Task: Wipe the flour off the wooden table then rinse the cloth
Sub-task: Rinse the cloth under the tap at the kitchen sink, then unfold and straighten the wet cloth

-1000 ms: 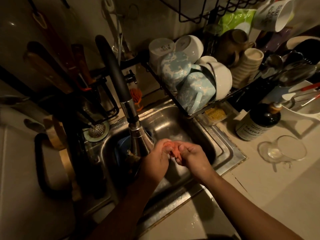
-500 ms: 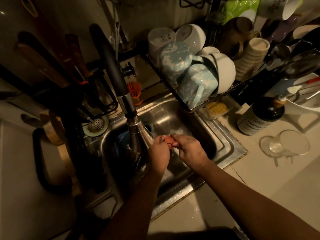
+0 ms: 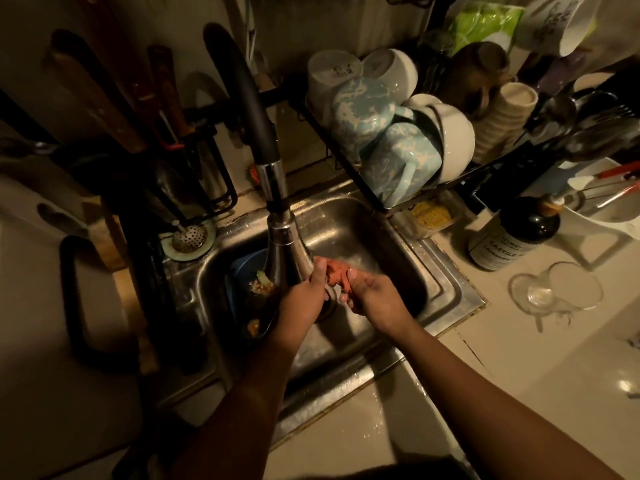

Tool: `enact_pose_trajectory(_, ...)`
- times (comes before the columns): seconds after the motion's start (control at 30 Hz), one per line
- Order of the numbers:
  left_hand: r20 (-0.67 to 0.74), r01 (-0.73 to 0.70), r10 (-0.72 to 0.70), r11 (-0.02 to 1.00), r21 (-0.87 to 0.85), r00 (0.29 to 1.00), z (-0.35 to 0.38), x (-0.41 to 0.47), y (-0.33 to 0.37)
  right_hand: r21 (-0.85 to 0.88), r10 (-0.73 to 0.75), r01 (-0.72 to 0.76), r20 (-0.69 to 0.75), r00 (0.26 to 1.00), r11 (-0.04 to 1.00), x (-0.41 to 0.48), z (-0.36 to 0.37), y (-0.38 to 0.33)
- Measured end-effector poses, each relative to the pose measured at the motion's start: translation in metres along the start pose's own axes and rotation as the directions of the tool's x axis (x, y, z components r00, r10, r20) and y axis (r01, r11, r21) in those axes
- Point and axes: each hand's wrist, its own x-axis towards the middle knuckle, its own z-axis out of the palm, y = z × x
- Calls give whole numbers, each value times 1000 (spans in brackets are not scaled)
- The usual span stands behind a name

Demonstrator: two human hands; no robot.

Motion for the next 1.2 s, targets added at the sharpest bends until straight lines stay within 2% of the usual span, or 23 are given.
enact_pose_trajectory(0.07,-78,29,-26,999,37,997,0,-1,-3,-310,-111,118,41,993,943,1,-8,-11)
enact_pose_trajectory(0.17,-147,21,-13,998,54,989,-4,-4,-6,-673,-214,239,122,969,700,0,-5,-30)
enact_pose_trajectory(0.23,-148,20,-16,999,28,989,-9,-9,-5,-767,-218,297,208,954,568,-7,3,-43)
enact_pose_trajectory(0.3,-178,46,-68,991,-128,982,-14,-17,-6,-809,-197,357,298,934,467,-17,5,-55)
enact_pose_trajectory(0.37,-100,104,-136,957,-271,986,-21,-33,-4,-818,-201,395,341,918,418,-28,-2,-64)
enact_pose_trajectory(0.4,-39,98,-114,950,-297,993,-25,-42,0,-798,-217,400,336,916,450,-34,-9,-67)
enact_pose_trajectory(0.47,78,1,21,961,-277,997,-28,-66,13,-658,-245,356,258,934,663,-54,-28,-69)
enact_pose_trajectory(0.53,149,-133,181,950,-283,972,-24,-96,29,-338,-220,255,141,965,906,-82,-51,-72)
enact_pose_trajectory(0.57,171,-197,246,944,-264,954,-17,-115,38,-155,-184,194,79,980,969,-99,-65,-75)
enact_pose_trajectory(0.6,206,-245,294,941,-233,933,-5,-135,46,18,-141,141,22,990,990,-119,-83,-76)
enact_pose_trajectory(0.67,300,-288,343,934,-213,890,28,-173,58,281,-95,103,-41,995,954,-155,-116,-75)
enact_pose_trajectory(0.73,373,-321,391,917,-237,841,72,-210,67,411,-81,113,-93,992,905,-196,-154,-74)
enact_pose_trajectory(0.8,439,-395,449,894,-212,778,115,-247,74,430,-107,157,-138,985,889,-244,-196,-71)
enact_pose_trajectory(0.87,543,-468,503,857,-214,672,153,-280,82,402,-151,226,-210,966,887,-292,-237,-66)
enact_pose_trajectory(0.93,657,-439,492,859,-263,571,197,-319,92,358,-179,289,-311,933,888,-346,-282,-52)
enact_pose_trajectory(1.0,725,-446,483,854,-267,491,246,-358,99,286,-202,339,-416,886,896,-396,-322,-38)
enact_pose_trajectory(1.13,816,-632,466,757,-167,343,360,-448,104,144,-232,388,-598,767,911,-514,-397,-3)
enact_pose_trajectory(1.2,858,-682,440,714,-157,263,406,-489,102,115,-201,371,-677,708,921,-567,-424,12)
